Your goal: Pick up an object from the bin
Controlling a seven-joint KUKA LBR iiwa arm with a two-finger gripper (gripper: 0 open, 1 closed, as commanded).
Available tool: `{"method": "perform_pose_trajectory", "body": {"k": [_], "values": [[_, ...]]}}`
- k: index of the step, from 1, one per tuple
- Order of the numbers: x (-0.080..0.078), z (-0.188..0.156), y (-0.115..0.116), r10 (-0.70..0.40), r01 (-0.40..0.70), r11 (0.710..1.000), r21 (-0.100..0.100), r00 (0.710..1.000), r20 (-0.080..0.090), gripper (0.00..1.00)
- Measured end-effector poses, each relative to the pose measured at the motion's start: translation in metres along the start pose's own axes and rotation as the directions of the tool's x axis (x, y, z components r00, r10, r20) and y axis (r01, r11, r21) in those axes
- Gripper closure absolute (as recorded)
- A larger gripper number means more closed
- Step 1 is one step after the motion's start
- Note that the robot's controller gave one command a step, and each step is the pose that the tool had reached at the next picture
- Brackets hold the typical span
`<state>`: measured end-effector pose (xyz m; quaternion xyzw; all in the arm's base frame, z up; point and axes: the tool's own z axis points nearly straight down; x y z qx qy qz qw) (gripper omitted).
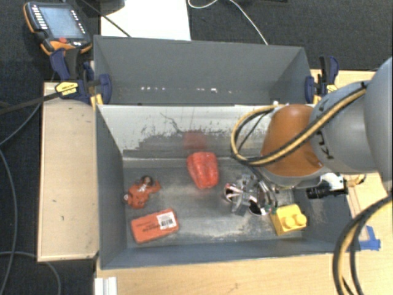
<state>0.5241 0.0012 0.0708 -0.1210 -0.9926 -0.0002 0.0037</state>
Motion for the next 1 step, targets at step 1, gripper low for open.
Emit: {"method": "perform_pose_trajectory", "body": {"k": [1], "values": [[0.0002, -0.0080, -0.0002, 0.000, 0.000, 1.000, 0.000, 1.000, 0.000, 1.00]]}}
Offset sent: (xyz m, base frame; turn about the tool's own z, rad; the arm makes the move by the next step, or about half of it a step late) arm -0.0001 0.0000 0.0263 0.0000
